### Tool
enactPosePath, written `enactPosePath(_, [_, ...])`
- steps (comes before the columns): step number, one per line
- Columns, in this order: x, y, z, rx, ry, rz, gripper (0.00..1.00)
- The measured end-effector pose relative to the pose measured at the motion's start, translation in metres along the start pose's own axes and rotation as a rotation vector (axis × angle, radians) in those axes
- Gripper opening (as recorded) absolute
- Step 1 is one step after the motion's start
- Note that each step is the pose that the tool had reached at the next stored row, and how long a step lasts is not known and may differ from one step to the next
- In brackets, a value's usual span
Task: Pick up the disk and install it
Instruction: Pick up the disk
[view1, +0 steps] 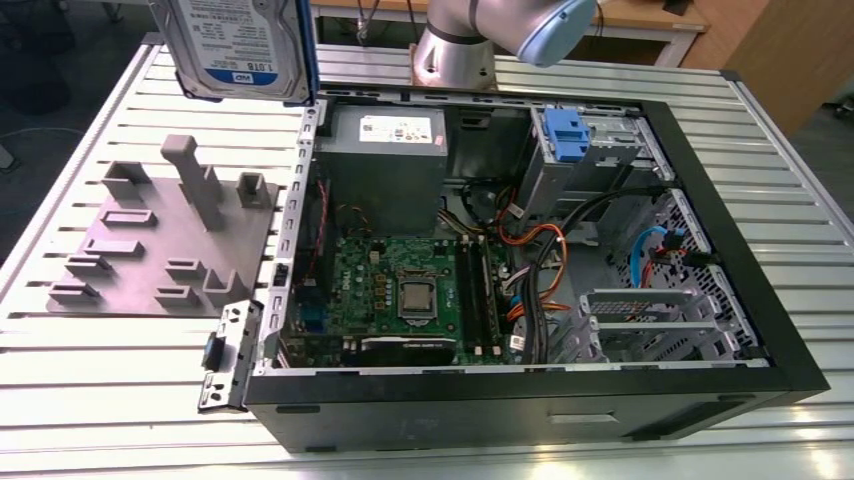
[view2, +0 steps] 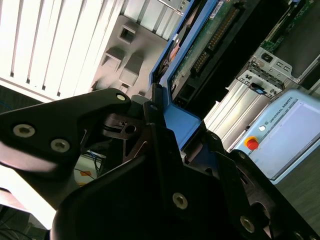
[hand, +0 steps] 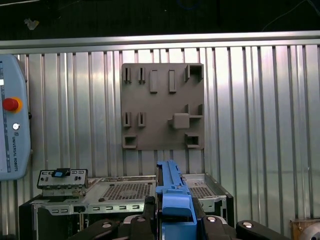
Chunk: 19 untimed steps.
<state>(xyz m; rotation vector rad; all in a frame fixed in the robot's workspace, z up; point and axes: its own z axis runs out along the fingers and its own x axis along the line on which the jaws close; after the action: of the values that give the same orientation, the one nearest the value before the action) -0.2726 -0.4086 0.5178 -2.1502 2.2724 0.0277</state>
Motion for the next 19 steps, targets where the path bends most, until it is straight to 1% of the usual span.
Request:
enactPosePath(13, [0.0007, -0.0006, 0.0, 0.0, 0.0, 0.0, 0.36])
enactPosePath(14, [0.0104, -0.001, -0.0002, 0.0, 0.0, 0.0, 0.36])
enactPosePath(19, [0.0151, -0.0013, -0.0003, 0.0001, 0.0, 0.0, 0.36])
